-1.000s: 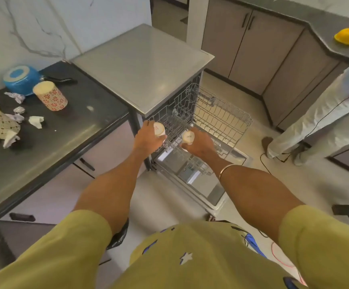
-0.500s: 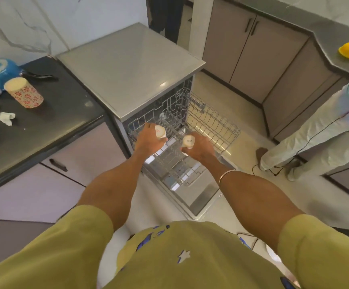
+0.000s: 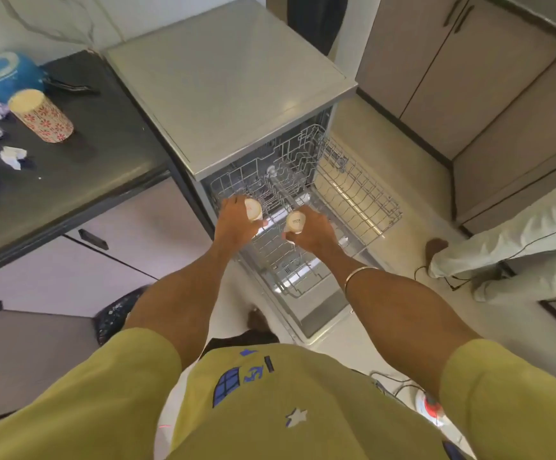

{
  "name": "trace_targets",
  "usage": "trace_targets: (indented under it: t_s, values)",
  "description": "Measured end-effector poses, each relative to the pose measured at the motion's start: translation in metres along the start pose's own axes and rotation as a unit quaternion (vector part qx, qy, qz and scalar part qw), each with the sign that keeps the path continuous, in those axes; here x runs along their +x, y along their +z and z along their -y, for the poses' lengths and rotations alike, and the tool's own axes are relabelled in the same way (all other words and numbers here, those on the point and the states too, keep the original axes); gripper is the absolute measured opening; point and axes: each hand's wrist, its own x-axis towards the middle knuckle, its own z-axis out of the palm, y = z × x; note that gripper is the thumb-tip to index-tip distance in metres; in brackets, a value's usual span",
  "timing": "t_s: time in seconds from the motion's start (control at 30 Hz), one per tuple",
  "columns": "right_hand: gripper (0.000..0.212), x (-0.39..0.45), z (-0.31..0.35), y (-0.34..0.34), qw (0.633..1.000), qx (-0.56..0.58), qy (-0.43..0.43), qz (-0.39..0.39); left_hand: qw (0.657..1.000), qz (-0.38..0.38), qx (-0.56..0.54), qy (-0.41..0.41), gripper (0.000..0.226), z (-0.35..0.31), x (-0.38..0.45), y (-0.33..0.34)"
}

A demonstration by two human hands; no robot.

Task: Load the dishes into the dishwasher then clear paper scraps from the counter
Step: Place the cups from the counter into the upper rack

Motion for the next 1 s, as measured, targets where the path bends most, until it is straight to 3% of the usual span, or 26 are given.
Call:
trace_targets:
  t_s: [0.57, 0.77, 0.87, 1.0]
  values:
    - [0.067, 0.101, 0.036, 0.032, 0.996, 0.023, 0.035, 0.073, 0.994, 0.069, 0.041, -0.078, 0.079, 0.034, 0.115, 0.008]
    - [0.067, 0.148, 0.032, 0.059, 0.995, 0.015, 0.022, 0.101, 0.991, 0.058, 0.028, -0.115, 0.069, 0.069, 0.165, 0.053]
    - [0.065, 0.172, 0.023, 0.08, 0.992, 0.005, 0.006, 0.125, 0.987, 0.074, 0.086, -0.11, 0.067, 0.113, 0.199, 0.099]
    - [0.047, 0.199, 0.007, 0.121, 0.991, -0.005, -0.024, 0.129, 0.987, 0.06, 0.122, -0.088, 0.06, 0.091, 0.209, 0.094]
